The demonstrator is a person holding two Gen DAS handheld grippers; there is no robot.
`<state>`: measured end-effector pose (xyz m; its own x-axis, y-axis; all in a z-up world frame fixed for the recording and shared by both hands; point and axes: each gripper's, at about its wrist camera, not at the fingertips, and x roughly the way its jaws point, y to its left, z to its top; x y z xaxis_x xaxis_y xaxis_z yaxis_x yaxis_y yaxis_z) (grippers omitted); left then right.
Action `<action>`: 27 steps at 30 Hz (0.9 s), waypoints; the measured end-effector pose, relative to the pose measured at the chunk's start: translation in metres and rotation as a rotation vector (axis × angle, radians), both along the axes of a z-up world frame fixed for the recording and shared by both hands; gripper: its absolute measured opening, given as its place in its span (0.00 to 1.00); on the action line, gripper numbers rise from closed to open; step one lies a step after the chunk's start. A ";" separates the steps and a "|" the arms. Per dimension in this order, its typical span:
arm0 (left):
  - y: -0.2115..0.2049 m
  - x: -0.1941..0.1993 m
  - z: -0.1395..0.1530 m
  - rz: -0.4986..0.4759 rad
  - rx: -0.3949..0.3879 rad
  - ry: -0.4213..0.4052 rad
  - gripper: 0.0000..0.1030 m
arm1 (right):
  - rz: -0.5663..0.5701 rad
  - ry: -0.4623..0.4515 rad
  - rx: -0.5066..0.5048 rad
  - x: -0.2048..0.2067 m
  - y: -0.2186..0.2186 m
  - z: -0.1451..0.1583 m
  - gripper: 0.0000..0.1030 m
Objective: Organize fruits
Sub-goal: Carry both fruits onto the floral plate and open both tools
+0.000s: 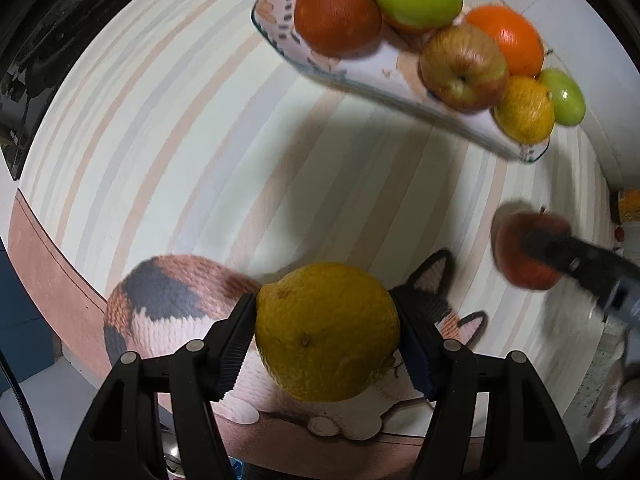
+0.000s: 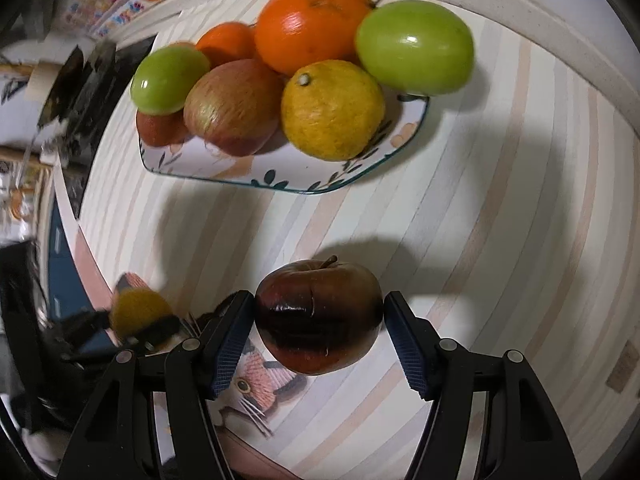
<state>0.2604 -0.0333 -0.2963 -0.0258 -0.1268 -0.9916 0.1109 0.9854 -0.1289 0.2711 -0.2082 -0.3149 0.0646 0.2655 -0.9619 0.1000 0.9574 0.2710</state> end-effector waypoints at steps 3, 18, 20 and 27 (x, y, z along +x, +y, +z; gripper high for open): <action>0.006 0.012 0.014 0.020 -0.032 -0.012 0.63 | 0.033 0.004 -0.034 0.001 0.007 0.002 0.67; 0.036 0.079 0.070 0.069 -0.062 -0.127 0.63 | -0.014 0.100 0.009 -0.006 -0.019 -0.016 0.67; 0.037 0.081 0.070 0.070 -0.067 -0.122 0.63 | -0.017 0.093 -0.003 -0.008 -0.019 -0.014 0.67; 0.038 0.095 0.071 0.097 -0.102 -0.121 0.63 | -0.087 -0.022 0.082 -0.009 -0.009 0.014 0.67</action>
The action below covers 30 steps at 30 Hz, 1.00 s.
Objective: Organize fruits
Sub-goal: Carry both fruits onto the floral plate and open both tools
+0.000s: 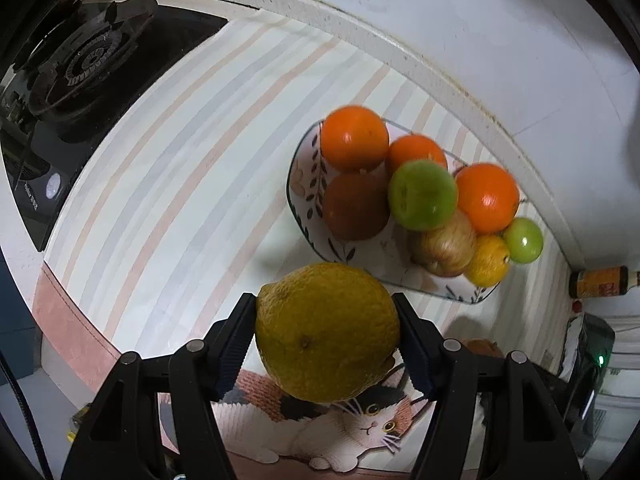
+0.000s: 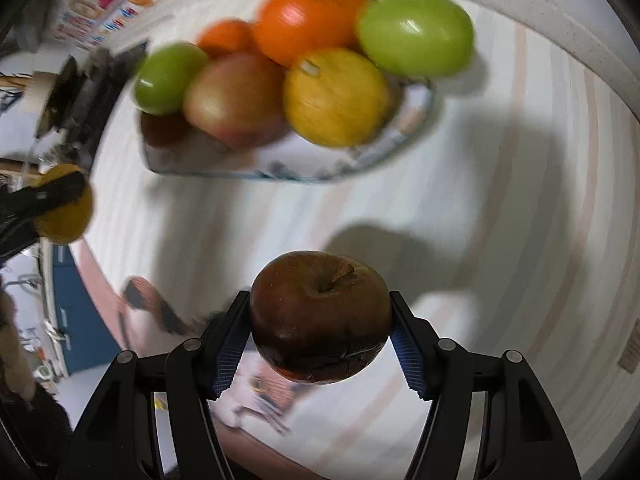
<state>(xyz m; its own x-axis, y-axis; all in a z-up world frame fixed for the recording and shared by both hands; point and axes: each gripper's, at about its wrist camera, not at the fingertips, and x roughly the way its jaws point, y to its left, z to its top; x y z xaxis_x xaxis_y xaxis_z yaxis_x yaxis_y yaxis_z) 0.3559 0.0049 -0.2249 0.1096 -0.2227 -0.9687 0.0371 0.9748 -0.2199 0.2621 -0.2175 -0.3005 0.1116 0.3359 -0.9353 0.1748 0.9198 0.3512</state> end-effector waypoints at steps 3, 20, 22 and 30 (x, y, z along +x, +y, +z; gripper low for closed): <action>0.007 0.012 0.006 0.025 -0.022 -0.003 0.63 | -0.021 -0.099 0.036 0.010 0.016 0.021 0.67; 0.012 0.101 -0.015 0.061 -0.119 0.071 0.63 | -0.042 -0.299 0.004 0.058 0.092 0.009 0.67; 0.013 0.104 -0.026 0.066 -0.137 0.104 0.63 | -0.043 -0.314 -0.004 0.059 0.092 0.010 0.67; 0.019 0.102 -0.056 0.116 -0.176 0.178 0.63 | -0.074 -0.343 -0.007 0.059 0.094 0.007 0.67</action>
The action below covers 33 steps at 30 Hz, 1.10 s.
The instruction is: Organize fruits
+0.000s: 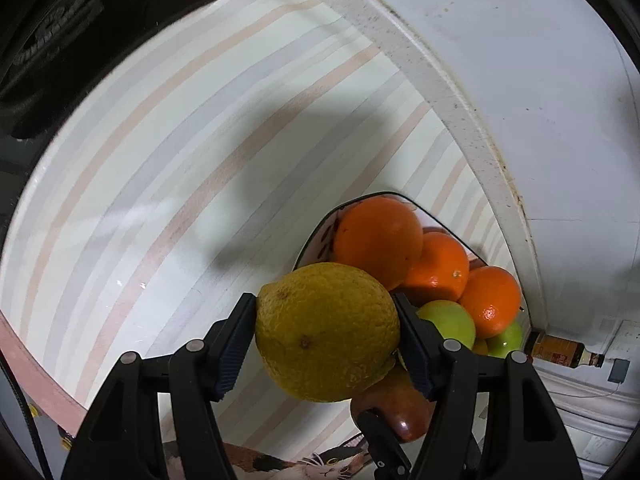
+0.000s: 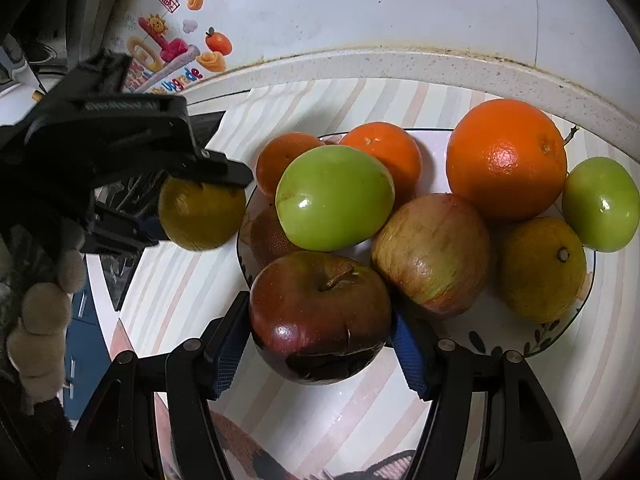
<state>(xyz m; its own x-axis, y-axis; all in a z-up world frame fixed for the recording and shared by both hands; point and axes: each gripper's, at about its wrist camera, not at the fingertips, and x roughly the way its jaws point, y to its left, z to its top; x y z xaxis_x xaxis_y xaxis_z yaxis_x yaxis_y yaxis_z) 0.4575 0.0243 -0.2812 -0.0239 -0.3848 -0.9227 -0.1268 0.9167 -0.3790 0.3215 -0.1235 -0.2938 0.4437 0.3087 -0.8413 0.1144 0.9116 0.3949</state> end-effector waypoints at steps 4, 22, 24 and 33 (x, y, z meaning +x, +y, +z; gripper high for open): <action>0.000 0.000 -0.009 0.010 0.003 0.016 0.63 | -0.005 0.011 0.010 0.002 0.000 -0.001 0.67; -0.005 0.003 -0.002 -0.019 0.054 -0.001 0.64 | -0.062 0.075 0.084 0.007 -0.013 0.010 0.84; -0.005 0.003 0.001 -0.020 0.058 -0.014 0.64 | -0.069 0.077 0.085 0.005 -0.015 0.012 0.85; -0.003 -0.001 0.014 -0.033 0.080 -0.047 0.71 | -0.077 0.079 0.081 0.000 -0.019 0.017 0.86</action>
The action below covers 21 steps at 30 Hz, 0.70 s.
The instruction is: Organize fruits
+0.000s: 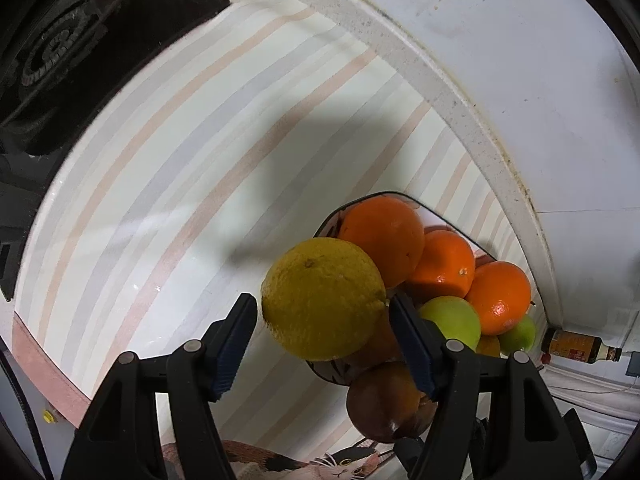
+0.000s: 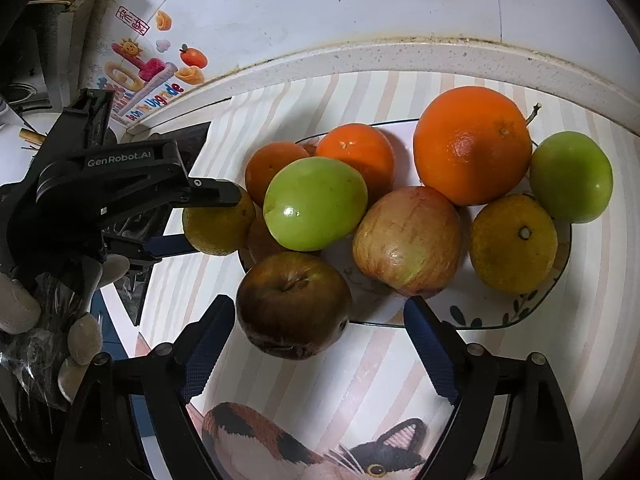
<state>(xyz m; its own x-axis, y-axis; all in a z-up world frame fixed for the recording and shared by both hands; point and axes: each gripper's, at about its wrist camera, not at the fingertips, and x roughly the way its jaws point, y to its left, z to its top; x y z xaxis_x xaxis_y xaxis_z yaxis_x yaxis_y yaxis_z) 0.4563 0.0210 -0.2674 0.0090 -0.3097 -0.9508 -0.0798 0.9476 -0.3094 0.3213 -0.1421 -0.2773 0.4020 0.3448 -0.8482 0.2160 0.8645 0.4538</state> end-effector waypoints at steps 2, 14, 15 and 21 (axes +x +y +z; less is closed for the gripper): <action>0.001 -0.001 0.008 -0.002 0.008 -0.025 0.80 | -0.005 -0.003 -0.003 -0.003 -0.001 0.004 0.87; 0.004 -0.046 0.076 -0.099 0.148 -0.264 0.95 | -0.071 -0.031 -0.217 -0.036 -0.031 0.056 0.95; 0.004 -0.052 0.081 -0.107 0.163 -0.286 0.95 | -0.078 -0.032 -0.254 -0.042 -0.036 0.063 0.96; 0.002 -0.113 0.110 -0.130 0.238 -0.393 0.95 | -0.116 -0.067 -0.384 -0.075 -0.058 0.100 0.96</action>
<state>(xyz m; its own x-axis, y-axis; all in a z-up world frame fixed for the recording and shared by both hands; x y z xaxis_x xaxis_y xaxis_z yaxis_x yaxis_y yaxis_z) 0.3433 0.0227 -0.1574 0.3575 -0.1057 -0.9279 0.1232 0.9902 -0.0654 0.2461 -0.1997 -0.1771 0.4783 -0.0429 -0.8772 0.3030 0.9455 0.1189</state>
